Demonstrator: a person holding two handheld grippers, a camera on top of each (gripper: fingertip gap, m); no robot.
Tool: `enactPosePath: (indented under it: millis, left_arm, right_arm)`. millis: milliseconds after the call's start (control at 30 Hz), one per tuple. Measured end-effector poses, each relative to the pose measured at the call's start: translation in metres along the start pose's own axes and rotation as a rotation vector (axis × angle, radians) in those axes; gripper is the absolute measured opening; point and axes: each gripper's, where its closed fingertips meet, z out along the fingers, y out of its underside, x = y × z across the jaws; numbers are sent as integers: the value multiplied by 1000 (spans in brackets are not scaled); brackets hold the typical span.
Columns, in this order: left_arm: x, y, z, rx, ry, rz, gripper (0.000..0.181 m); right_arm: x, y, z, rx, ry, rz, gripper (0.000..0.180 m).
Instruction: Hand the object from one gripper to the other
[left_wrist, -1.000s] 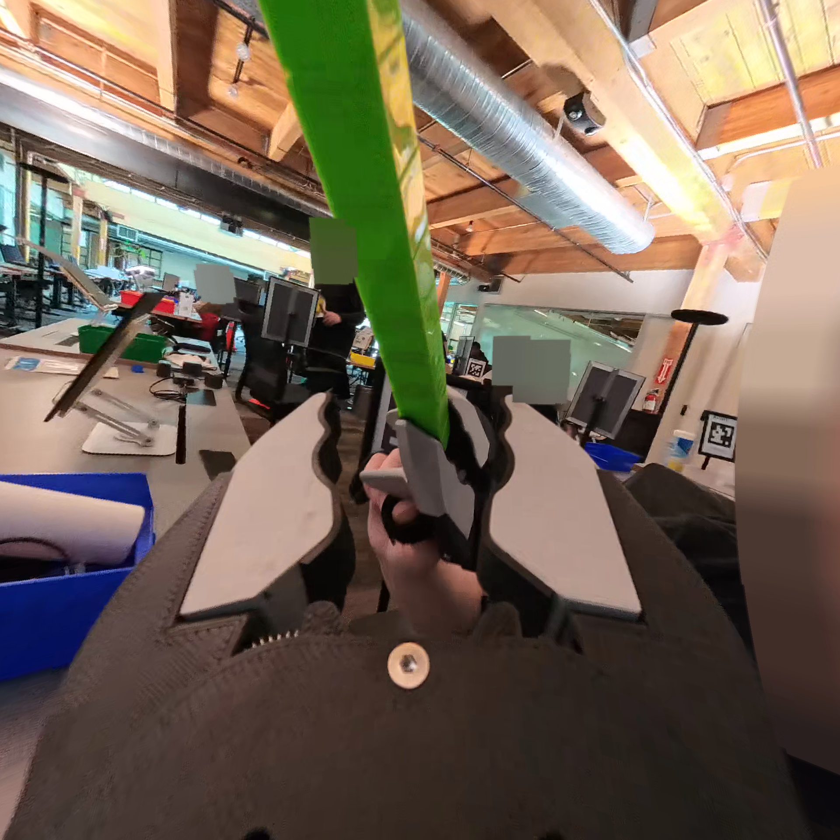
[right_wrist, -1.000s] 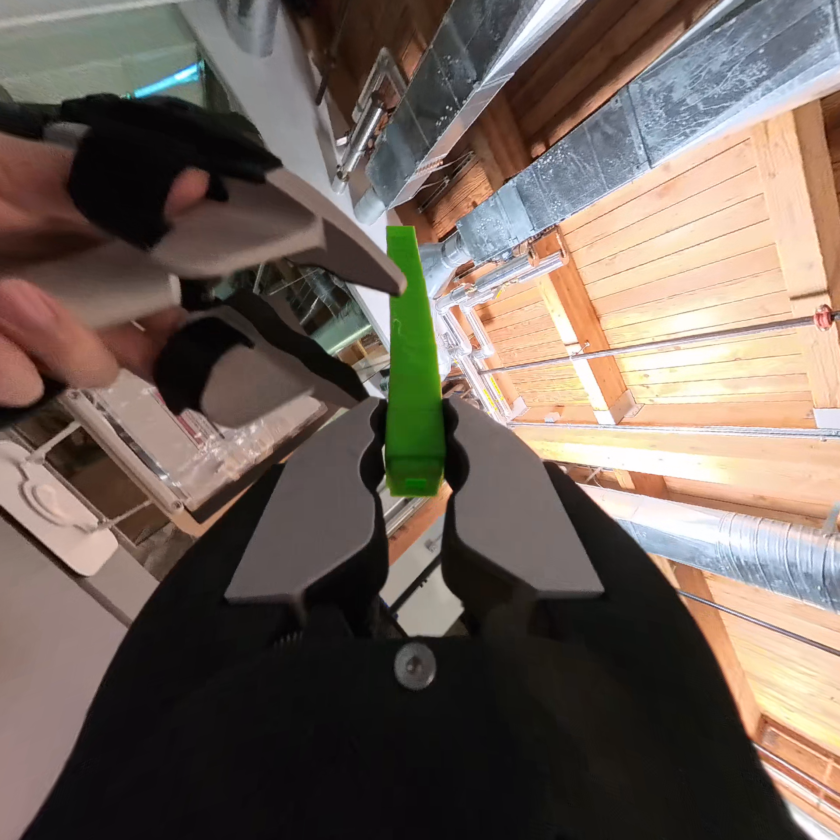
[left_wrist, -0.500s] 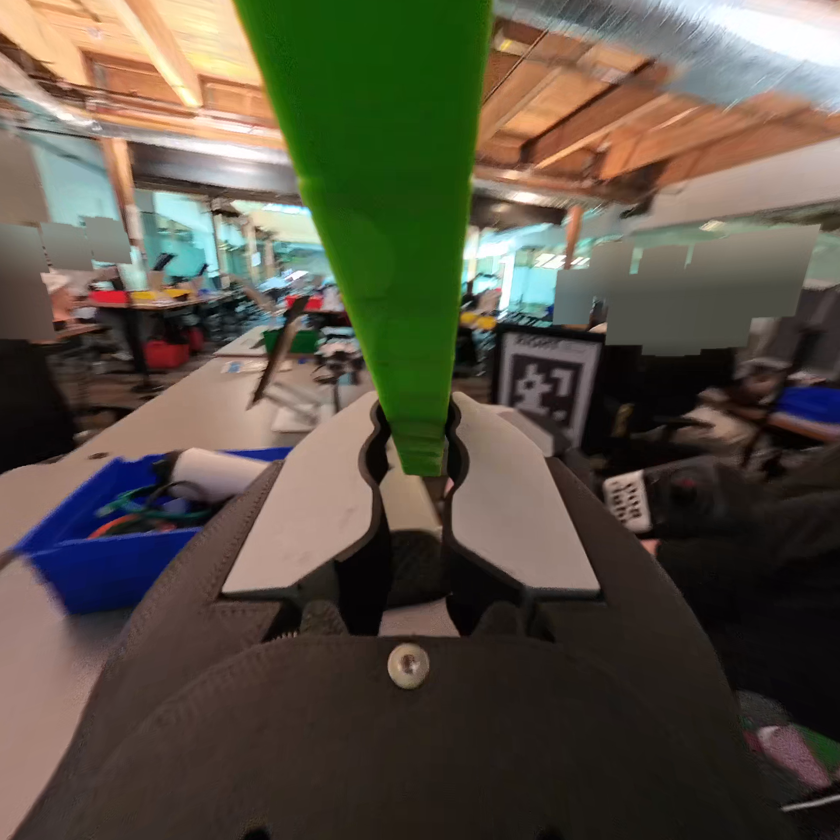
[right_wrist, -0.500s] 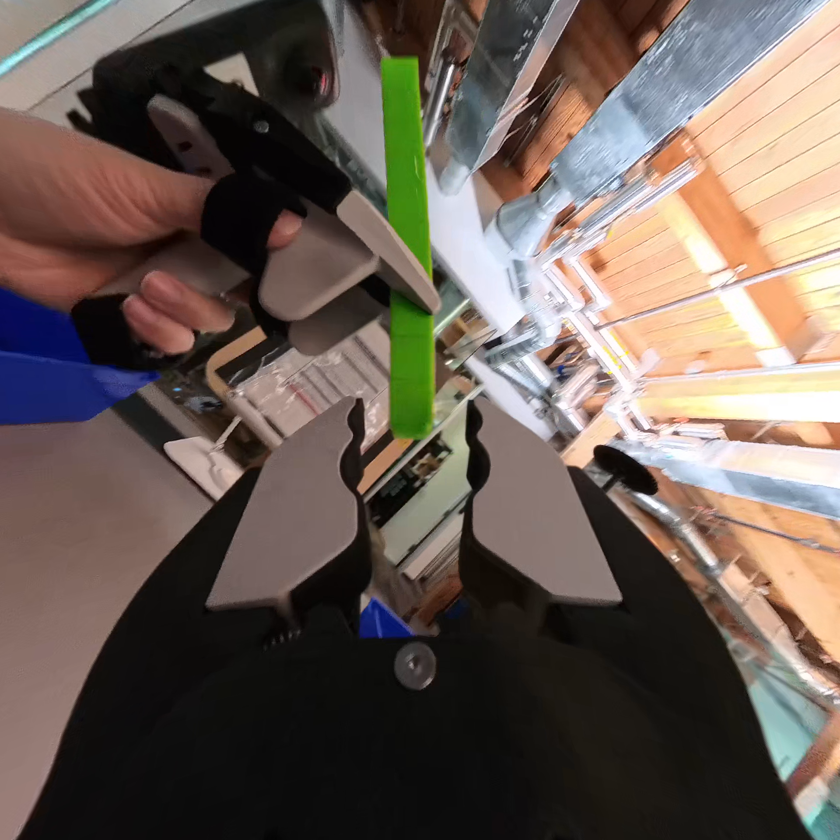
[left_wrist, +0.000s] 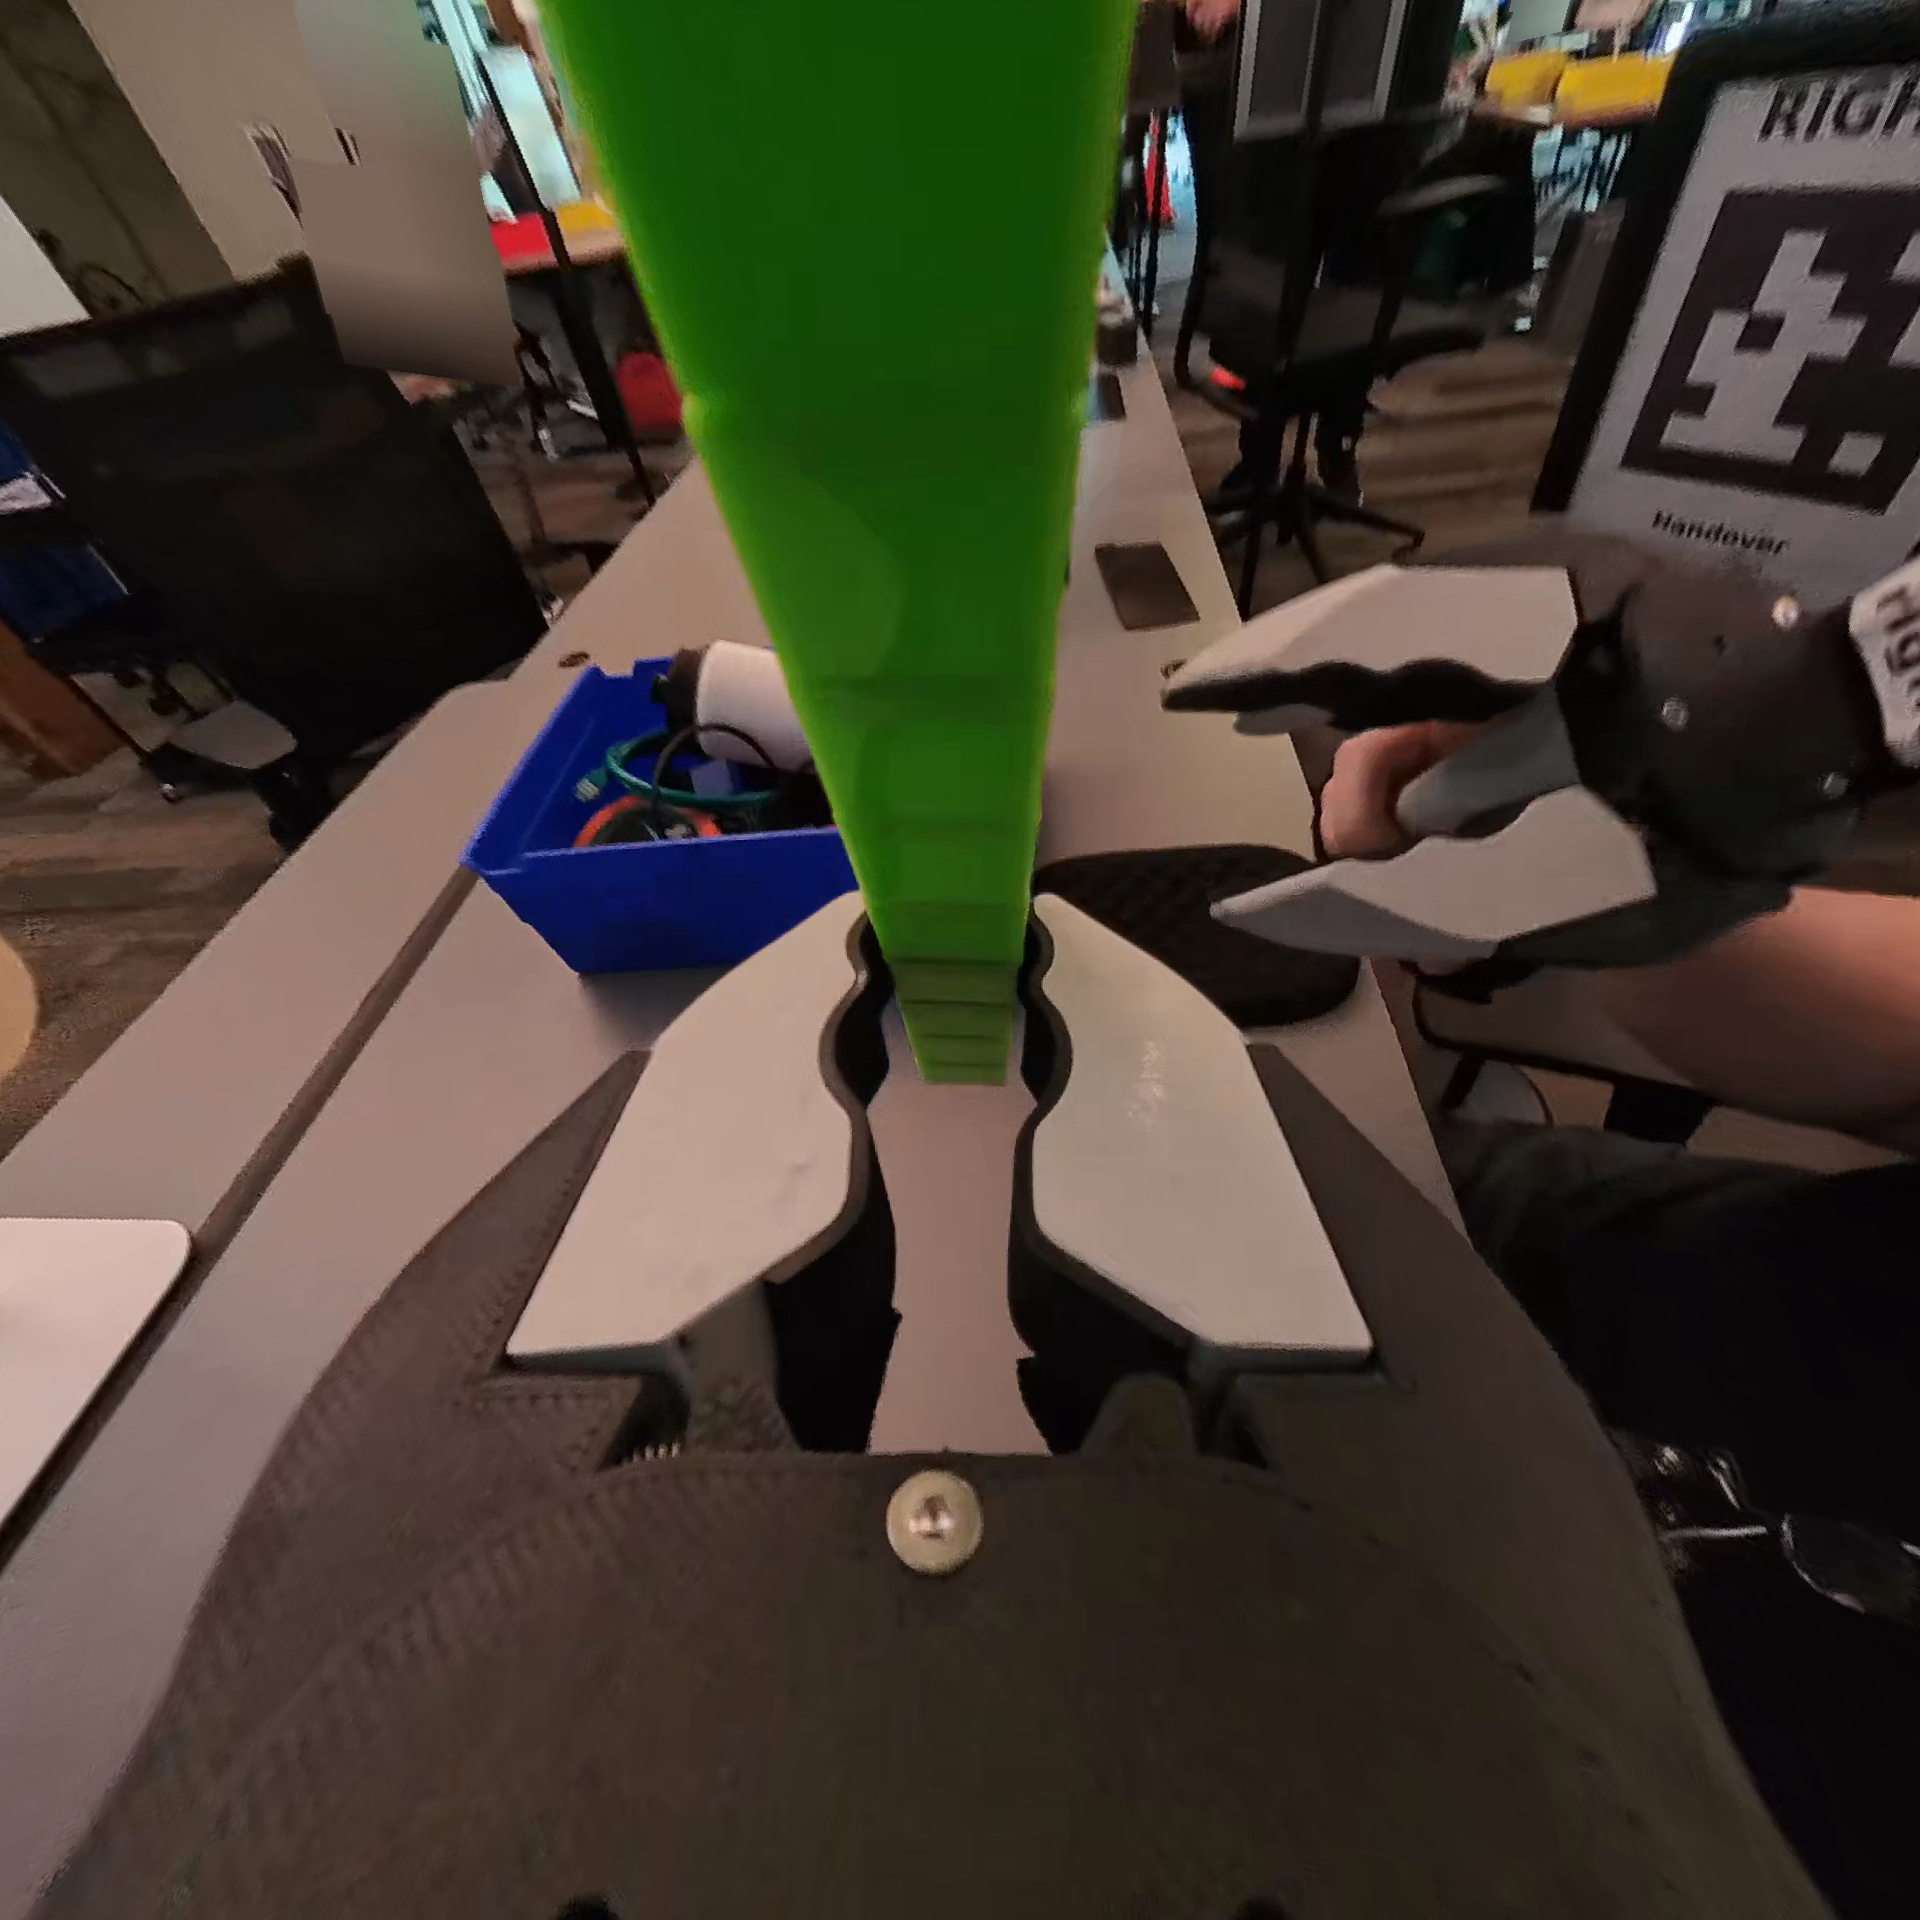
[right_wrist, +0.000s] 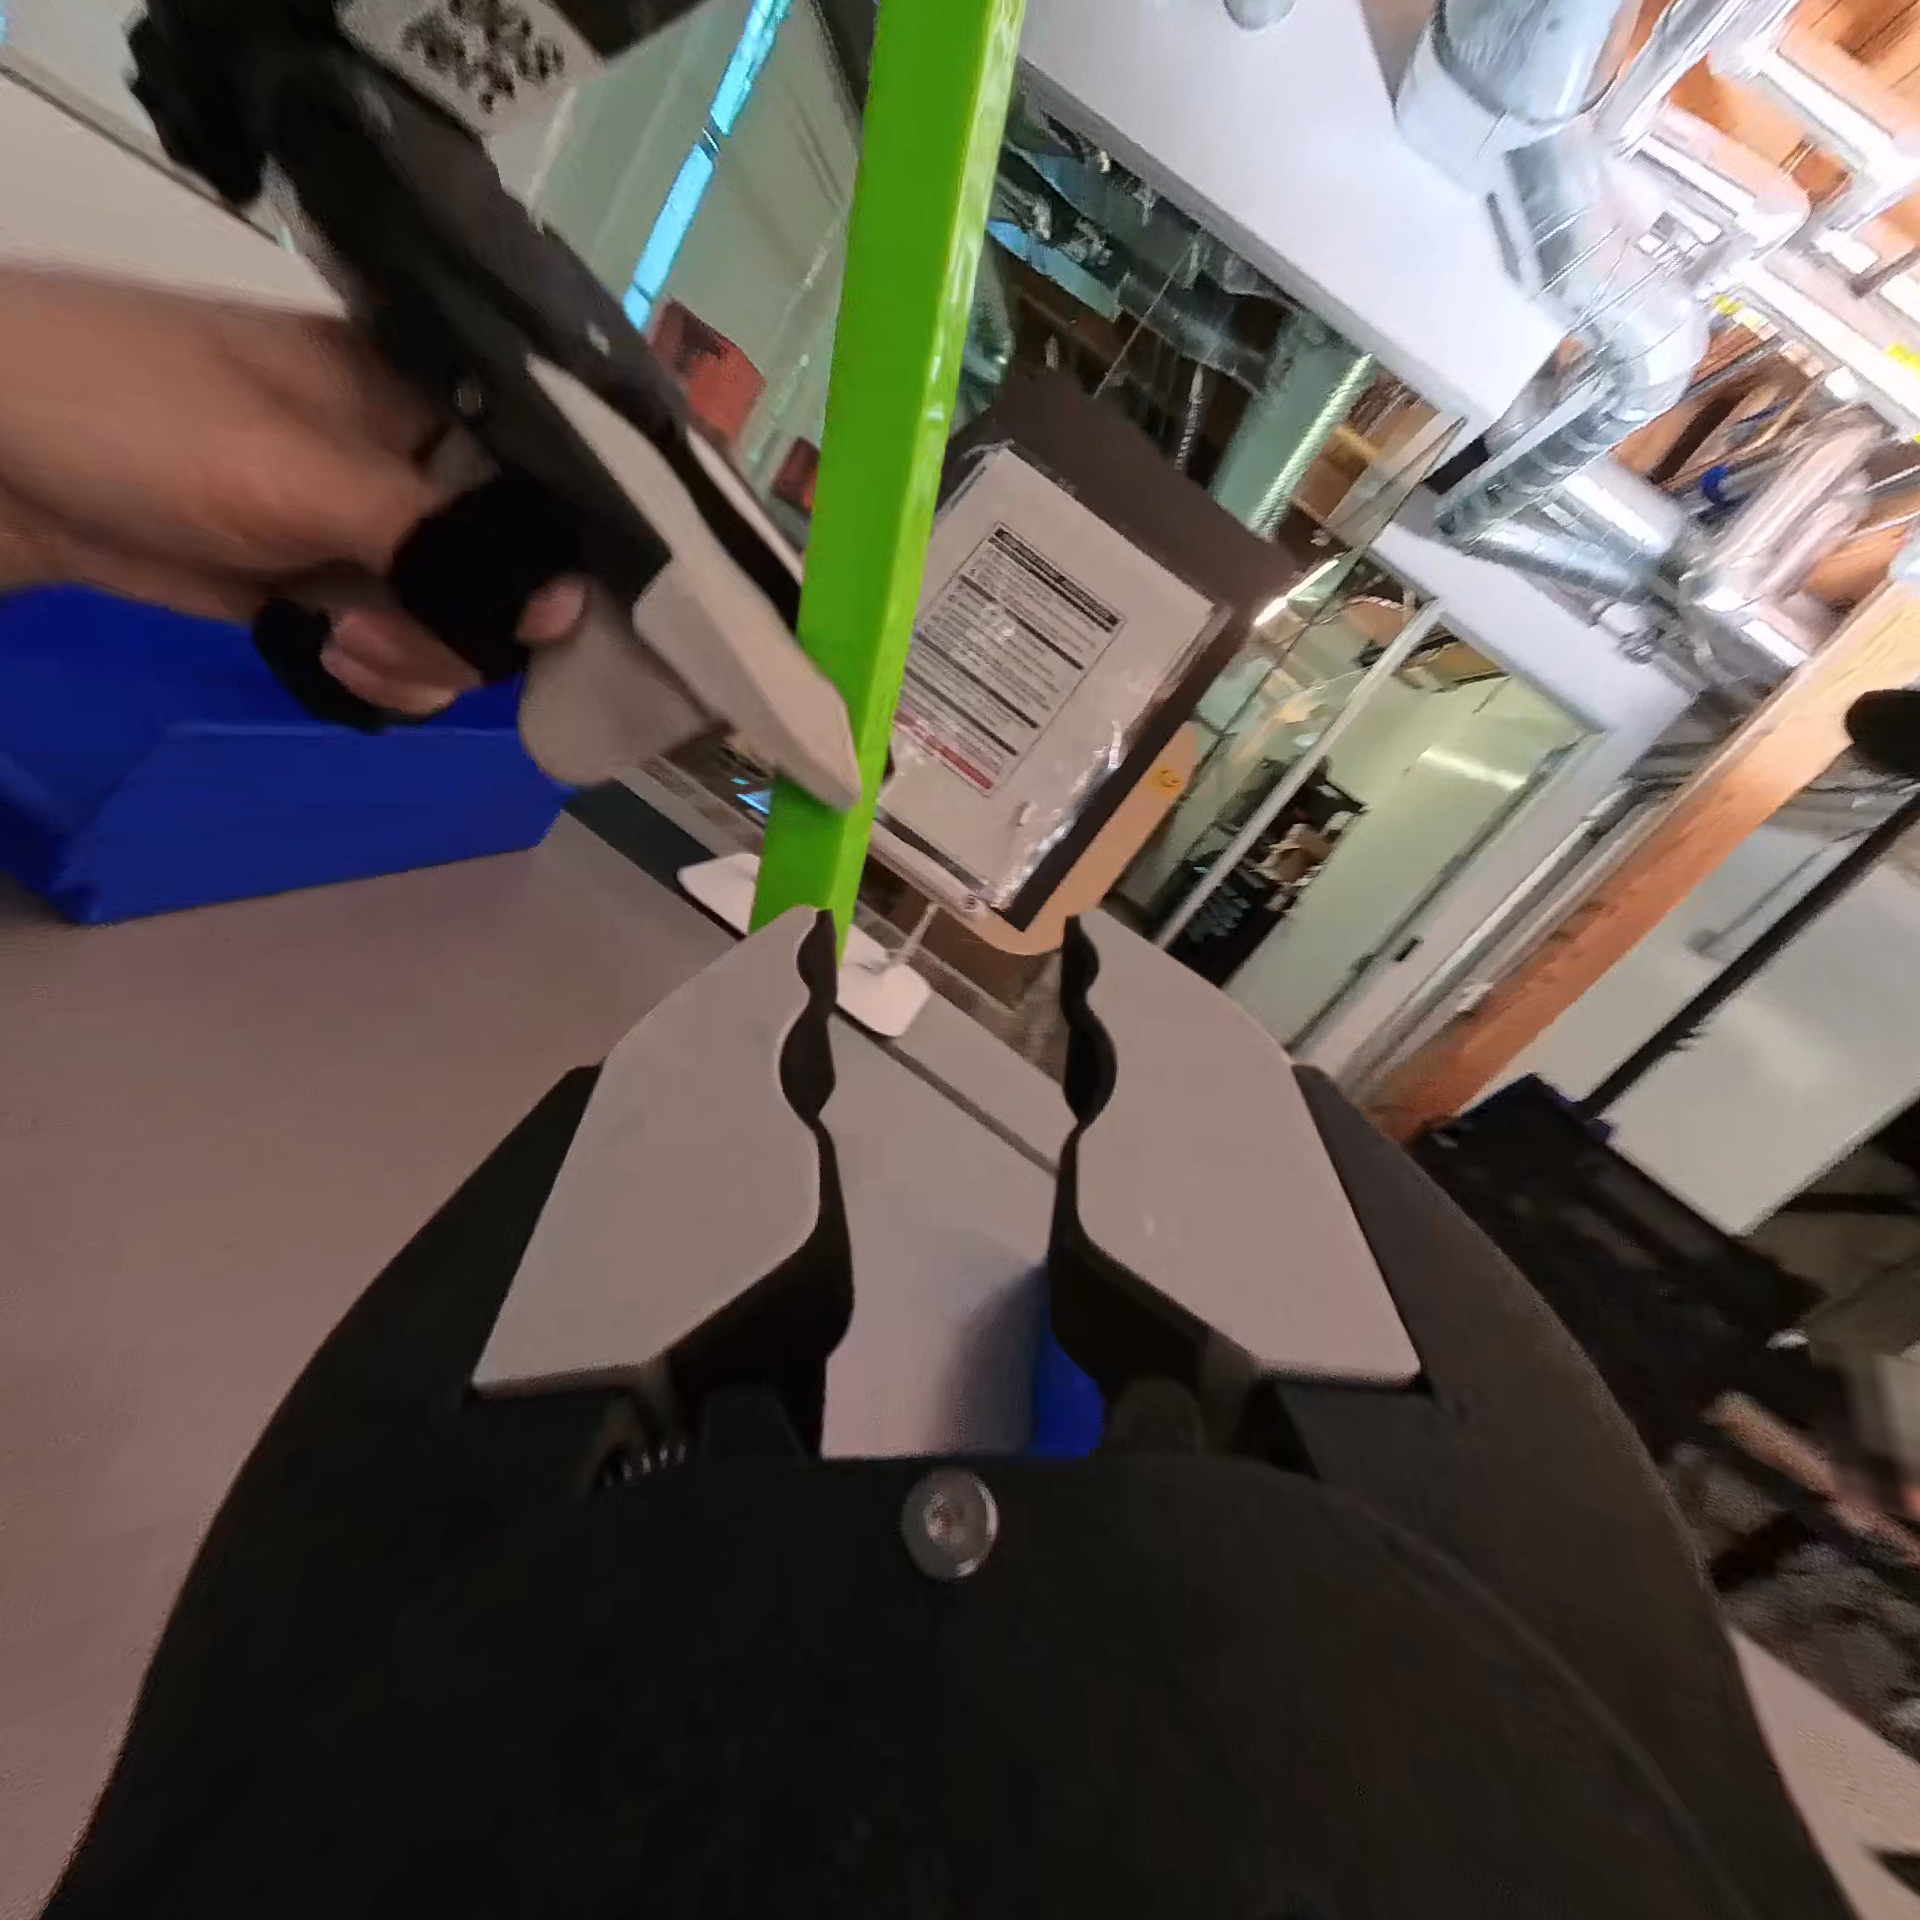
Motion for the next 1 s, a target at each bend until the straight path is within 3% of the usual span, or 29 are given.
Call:
enactPosePath:
  millis: [233,467,600,667,733,800,900,1000]
  left_arm:
    - [30,22,25,-107,108,37,22]
    - [49,34,30,-181,183,82,22]
    - [58,41,33,-205,228,111,22]
    - [61,41,31,-204,254,113,22]
    - [56,37,26,-186,250,88,25]
    - [55,25,16,-132,284,35,48]
    - [61,5,-8,-59,410,-118,58]
    - [72,-25,-35,73,618,-305,61]
  right_arm:
    - [1,-11,10,54,-277,409,44]
    - [-23,-10,15,88,-606,658,53]
    - [-30,-16,5,158,-708,653,25]
    - [-29,-16,2,157,-707,606,23]
    - [-21,-16,2,179,-628,505,21]
    - [-5,-16,-1,206,-480,286,22]
    - [17,-23,-12,237,-231,-223,22]
    - [14,-30,-24,246,-110,-769,22]
